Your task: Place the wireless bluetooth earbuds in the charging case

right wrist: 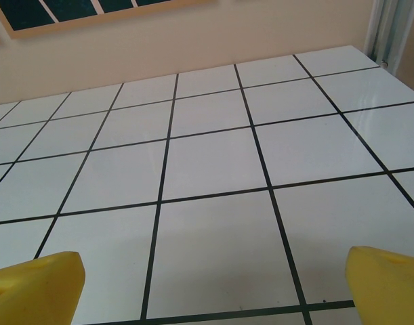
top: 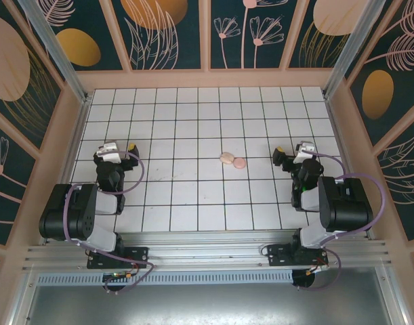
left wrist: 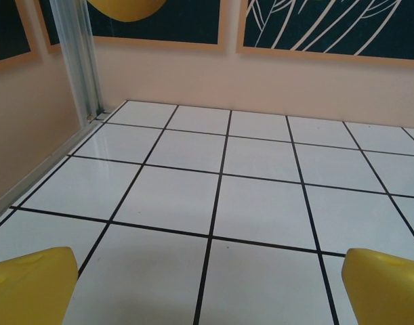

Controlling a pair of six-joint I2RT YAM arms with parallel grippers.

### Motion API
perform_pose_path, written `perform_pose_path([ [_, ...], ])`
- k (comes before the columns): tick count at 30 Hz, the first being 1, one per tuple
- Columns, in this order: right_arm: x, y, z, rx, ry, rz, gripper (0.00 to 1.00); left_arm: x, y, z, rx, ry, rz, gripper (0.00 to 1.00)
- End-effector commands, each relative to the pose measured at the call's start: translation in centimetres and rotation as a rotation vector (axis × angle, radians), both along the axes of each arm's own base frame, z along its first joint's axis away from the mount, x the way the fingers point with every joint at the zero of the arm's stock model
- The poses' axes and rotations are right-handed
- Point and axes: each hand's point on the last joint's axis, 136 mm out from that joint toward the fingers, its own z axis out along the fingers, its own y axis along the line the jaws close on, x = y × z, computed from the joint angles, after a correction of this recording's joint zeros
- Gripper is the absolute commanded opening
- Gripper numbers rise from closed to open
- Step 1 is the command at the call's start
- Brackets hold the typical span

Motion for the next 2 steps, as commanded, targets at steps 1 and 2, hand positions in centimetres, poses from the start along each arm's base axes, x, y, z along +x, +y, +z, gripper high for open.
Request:
perform_pose_path([
  [1, 0.66, -0.23, 1.63, -0.018, -0.060, -0.017, 0.99, 0.39, -0.10, 0.76, 0.013, -0.022, -0.013, 0.99],
  [2, 0.67, -0.24, 1.66, -0.019, -0.061, -0.017, 0.99, 0.41, -0.11, 0.80, 0.013, -0.023, -0.014, 0.99],
])
